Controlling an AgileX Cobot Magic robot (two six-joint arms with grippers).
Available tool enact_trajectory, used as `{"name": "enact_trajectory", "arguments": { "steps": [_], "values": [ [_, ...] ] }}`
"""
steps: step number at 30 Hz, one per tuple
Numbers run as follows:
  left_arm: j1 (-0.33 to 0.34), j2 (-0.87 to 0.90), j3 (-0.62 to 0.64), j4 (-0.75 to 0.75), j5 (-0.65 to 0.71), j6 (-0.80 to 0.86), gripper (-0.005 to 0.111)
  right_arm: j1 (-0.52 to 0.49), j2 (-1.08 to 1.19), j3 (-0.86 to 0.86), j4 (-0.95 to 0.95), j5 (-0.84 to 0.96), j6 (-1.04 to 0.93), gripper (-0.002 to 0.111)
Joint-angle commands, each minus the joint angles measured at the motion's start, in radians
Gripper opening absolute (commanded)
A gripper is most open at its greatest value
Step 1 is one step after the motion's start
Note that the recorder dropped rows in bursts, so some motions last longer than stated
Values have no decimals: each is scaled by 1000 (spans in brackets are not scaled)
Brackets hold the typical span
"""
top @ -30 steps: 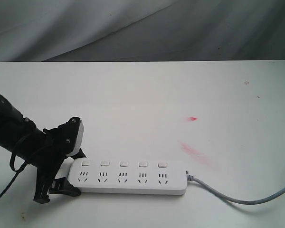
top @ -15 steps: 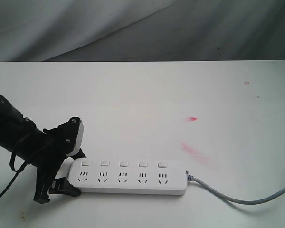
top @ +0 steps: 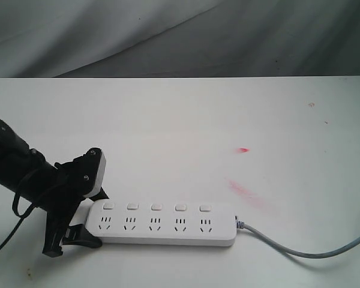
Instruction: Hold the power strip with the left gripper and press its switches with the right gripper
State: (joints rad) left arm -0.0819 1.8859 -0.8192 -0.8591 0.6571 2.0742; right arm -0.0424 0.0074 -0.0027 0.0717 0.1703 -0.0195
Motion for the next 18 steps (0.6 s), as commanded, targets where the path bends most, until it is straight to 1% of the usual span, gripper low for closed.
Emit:
{"name": "enact_trajectory", "arguments": {
  "steps": [1,8,10,12,15,18],
  "values": [
    [-3,9,2,3,-51,1,64,-6,-1,3,-10,0,1,0],
    [-3,9,2,3,-51,1,64,-6,-1,3,-3,0,1,0],
    [-3,9,2,3,-51,0,64,-6,-1,-5,-3,53,1,0],
    [-3,9,2,3,-51,0,64,-6,1,-71,-3,170,1,0],
    [-3,9,2,3,-51,0,64,-6,47,-215,-3,347,3,0],
    [-3,9,2,1,-51,0,64,-6,167,-362,-21,344,1,0]
  ]
}}
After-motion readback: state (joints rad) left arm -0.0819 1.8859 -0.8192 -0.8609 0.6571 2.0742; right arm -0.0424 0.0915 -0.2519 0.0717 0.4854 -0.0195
